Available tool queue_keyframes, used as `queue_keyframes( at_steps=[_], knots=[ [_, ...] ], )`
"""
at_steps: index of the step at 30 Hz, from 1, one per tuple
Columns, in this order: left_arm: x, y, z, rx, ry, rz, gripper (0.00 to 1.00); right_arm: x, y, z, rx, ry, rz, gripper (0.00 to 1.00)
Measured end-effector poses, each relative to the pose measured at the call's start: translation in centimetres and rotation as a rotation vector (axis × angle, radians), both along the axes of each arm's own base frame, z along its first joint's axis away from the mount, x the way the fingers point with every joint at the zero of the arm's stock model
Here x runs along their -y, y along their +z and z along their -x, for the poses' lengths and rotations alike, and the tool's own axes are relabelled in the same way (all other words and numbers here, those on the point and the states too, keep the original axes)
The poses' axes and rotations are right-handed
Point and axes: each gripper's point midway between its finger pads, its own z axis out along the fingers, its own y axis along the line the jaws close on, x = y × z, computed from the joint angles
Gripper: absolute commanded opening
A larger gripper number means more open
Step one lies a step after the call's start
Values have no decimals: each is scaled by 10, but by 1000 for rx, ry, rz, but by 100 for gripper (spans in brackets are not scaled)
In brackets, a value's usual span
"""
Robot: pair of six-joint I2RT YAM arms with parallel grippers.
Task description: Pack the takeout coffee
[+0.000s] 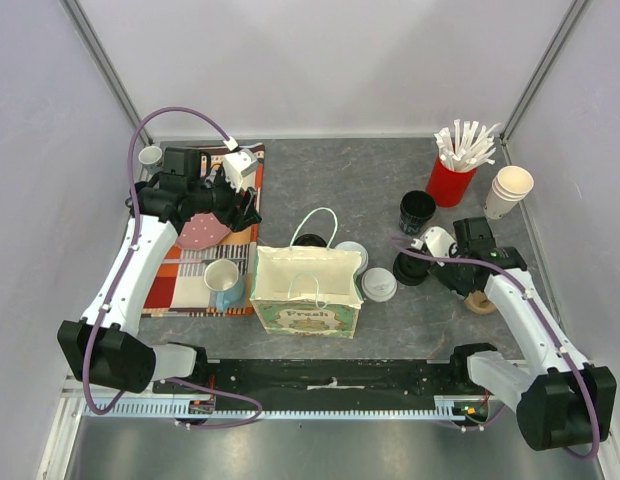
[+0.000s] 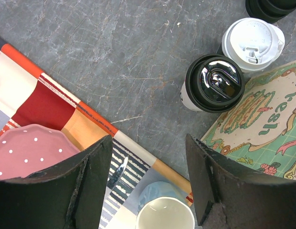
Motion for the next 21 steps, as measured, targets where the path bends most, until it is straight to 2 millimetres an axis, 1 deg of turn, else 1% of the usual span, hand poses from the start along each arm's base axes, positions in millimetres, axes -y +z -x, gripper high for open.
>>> queue_keyframes(
  at_steps=[5,9,13,16,17,19,20,21],
  knots=[
    [0,0,0,1,-2,-1,69,-3,-3,3,-20,15,-14,62],
    [0,0,0,3,-3,-2,69,-1,-11,9,-50,20,-3,55],
    [0,0,0,2,-4,-3,68,0,-18,12,-94,17,3,55],
    [0,-1,0,3,-6,-5,67,2,-26,14,-140,8,6,45],
    [0,-1,0,3,-6,-6,67,2,-28,15,-152,5,6,37],
    [0,-1,0,3,-8,-7,67,3,-30,16,-167,-4,3,30],
    [0,-1,1,3,-8,-8,67,4,-31,16,-167,-11,1,25],
    [0,-1,1,2,-8,-8,67,5,-31,17,-169,-15,-2,24]
  ],
)
